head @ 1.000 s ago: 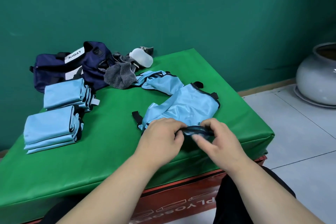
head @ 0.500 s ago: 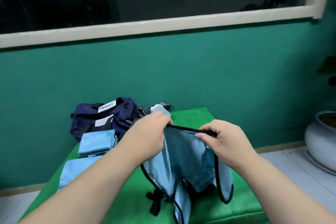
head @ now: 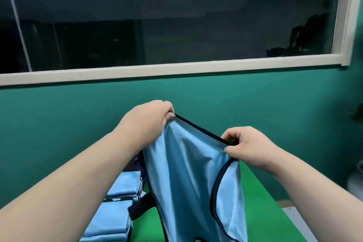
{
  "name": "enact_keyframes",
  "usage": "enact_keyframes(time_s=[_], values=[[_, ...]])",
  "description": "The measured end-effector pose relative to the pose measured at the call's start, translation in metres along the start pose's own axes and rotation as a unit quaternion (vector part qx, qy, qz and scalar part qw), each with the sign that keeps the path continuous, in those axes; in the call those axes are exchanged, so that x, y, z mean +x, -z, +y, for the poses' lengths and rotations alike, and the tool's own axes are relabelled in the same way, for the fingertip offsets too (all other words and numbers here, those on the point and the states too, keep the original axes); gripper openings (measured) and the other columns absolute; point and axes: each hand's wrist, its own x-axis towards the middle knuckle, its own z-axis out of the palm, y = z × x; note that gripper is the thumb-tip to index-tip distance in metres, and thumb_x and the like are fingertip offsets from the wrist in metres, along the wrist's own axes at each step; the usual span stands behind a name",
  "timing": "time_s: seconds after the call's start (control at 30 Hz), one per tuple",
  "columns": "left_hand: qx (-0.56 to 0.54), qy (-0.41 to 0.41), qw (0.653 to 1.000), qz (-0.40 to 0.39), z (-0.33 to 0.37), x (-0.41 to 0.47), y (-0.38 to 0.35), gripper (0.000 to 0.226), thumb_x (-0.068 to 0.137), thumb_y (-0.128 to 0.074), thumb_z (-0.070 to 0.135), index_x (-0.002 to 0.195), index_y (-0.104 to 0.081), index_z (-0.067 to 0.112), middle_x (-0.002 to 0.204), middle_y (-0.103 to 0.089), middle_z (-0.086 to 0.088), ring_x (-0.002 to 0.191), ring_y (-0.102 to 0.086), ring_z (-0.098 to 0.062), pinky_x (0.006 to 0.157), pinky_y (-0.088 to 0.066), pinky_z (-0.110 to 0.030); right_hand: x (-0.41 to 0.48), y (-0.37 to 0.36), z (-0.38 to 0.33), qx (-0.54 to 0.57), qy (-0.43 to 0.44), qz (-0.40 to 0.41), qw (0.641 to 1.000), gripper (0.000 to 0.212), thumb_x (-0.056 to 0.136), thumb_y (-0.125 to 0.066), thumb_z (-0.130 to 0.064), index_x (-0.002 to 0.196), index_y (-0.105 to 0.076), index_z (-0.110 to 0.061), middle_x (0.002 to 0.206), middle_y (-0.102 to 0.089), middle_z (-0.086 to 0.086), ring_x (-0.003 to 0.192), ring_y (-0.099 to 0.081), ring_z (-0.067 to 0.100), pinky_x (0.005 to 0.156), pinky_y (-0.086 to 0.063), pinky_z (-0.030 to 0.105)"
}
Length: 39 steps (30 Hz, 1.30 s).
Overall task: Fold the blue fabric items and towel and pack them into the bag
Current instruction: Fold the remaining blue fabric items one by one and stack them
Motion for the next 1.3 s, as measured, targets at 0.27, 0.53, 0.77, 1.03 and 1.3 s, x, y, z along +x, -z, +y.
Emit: enact_keyframes(time_s=[0.27,0.53,0.77,1.03,1.3], values=[[0.092,-0.004,0.996,-0.001,-0.024,0.014,0.004,0.023,0.104,-0.037,0.04,0.102,-0.056,0.027,0.097,-0.061,0.007,0.086,-0.056,-0.019,0.073,-0.047,-0.034,0.008,-0.002,0.027,-0.045,-0.031,-0.015,0.998,0.018,0.073,-0.057,-0.007,0.07,-0.068,-0.022,0.061,-0.063,-0.007,0.054,-0.048,0.005,0.058,-0.045,0.027],[0.119,0.046,0.991,-0.034,-0.06,0.022,0.001,0.035,0.095,-0.047,0.061,0.085,-0.057,0.029,0.075,-0.059,0.01,0.074,-0.055,-0.012,0.064,-0.045,-0.03,0.029,0.026,0.044,-0.074,-0.066,-0.009,0.995,0.01,0.08,-0.068,-0.021,0.076,-0.073,-0.029,0.073,-0.072,-0.014,0.07,-0.067,0.006,0.069,-0.054,0.028],[-0.082,0.02,0.993,-0.082,-0.09,0.01,-0.005,0.008,0.094,-0.064,0.033,0.087,-0.062,0.037,0.085,-0.066,0.02,0.082,-0.057,0.004,0.074,-0.045,-0.021,0.041,0.05,0.066,-0.115,-0.07,0.017,0.991,0.01,0.083,-0.073,-0.027,0.078,-0.072,-0.036,0.074,-0.071,-0.022,0.075,-0.067,0.003,0.071,-0.052,0.025],[-0.016,-0.042,0.991,-0.13,-0.101,-0.002,-0.002,0.018,0.09,-0.069,0.025,0.089,-0.058,0.039,0.089,-0.062,0.023,0.086,-0.055,0.007,0.074,-0.043,-0.014,0.038,0.078,0.075,-0.077,-0.043,0.157,0.984,0.023,0.088,-0.07,-0.018,0.077,-0.07,-0.038,0.066,-0.066,-0.025,0.051,-0.056,0.0,0.049,-0.041,0.014],[-0.185,0.084,0.979,0.006,-0.107,0.006,0.025,0.01,0.084,-0.076,0.021,0.082,-0.075,0.031,0.074,-0.07,0.023,0.071,-0.062,0.007,0.061,-0.04,0.0,0.043,0.116,0.068,0.14,-0.002,0.22,0.965,0.017,0.086,-0.073,-0.003,0.079,-0.075,-0.018,0.069,-0.072,-0.012,0.059,-0.061,-0.002,0.06,-0.048,0.006]])
